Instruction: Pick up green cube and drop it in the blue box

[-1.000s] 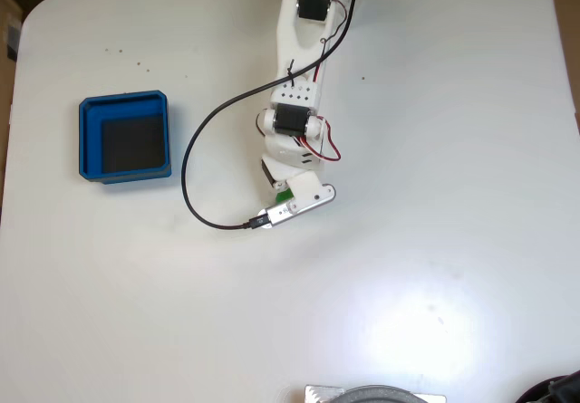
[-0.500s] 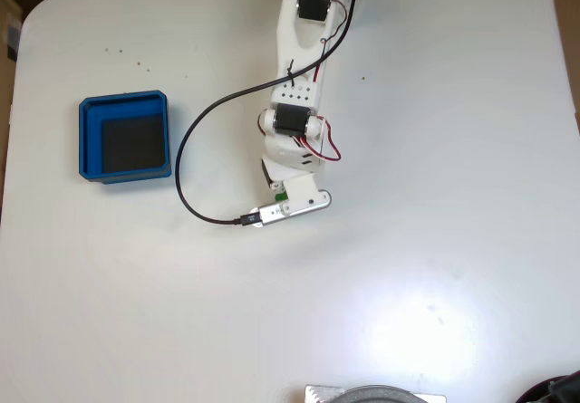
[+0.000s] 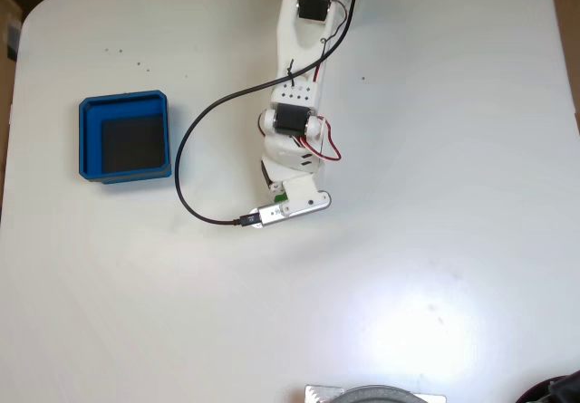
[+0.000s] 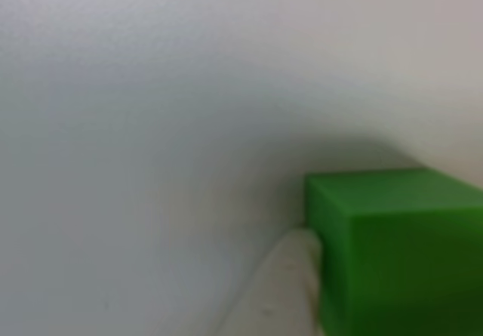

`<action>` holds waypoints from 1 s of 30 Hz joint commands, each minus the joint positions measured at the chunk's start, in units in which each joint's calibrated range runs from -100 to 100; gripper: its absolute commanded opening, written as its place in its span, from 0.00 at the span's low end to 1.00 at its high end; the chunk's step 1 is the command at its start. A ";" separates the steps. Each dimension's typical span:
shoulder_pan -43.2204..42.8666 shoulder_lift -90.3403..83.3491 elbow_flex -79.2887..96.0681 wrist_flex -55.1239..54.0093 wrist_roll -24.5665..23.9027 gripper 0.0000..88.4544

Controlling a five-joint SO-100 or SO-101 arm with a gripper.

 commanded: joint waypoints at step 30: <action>-0.41 -1.72 -3.92 -0.78 0.29 0.24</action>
